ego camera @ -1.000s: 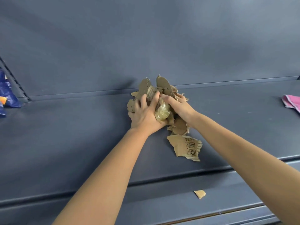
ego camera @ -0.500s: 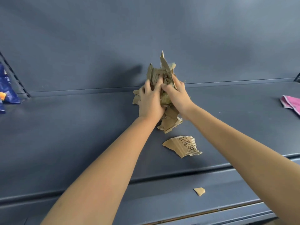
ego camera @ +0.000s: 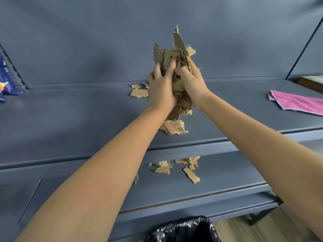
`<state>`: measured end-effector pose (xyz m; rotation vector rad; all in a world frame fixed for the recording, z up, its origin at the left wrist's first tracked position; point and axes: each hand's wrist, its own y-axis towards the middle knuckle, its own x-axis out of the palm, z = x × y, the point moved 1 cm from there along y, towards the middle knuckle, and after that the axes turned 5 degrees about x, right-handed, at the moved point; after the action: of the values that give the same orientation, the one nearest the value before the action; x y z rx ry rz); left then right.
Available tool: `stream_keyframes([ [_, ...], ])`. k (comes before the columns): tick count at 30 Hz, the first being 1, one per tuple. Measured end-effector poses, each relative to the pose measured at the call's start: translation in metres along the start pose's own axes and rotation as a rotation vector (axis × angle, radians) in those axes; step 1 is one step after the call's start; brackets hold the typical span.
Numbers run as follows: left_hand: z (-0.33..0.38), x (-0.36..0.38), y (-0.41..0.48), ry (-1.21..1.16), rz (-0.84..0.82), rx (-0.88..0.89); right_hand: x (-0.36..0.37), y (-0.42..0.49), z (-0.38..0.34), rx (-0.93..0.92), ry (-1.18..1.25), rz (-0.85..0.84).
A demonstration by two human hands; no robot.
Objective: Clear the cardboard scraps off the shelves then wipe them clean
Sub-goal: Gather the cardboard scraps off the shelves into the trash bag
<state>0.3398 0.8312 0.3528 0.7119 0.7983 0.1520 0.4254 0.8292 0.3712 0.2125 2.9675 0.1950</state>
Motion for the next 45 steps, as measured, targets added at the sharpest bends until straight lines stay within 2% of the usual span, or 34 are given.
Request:
stream_keyframes([
  [12,0.083,-0.022,-0.097,0.014,0.007,0.017,-0.048,-0.108,0.005,-0.039,0.003,-0.015],
  [28,0.133,0.001,-0.250,0.034,-0.087,-0.051,-0.084,-0.234,0.092,0.020,0.115,-0.035],
  [34,0.131,0.018,-0.303,-0.001,-0.120,-0.100,-0.086,-0.266,0.141,0.113,0.113,-0.042],
  [45,0.096,0.072,-0.386,-0.034,-0.312,-0.253,-0.074,-0.311,0.245,0.364,0.146,-0.066],
])
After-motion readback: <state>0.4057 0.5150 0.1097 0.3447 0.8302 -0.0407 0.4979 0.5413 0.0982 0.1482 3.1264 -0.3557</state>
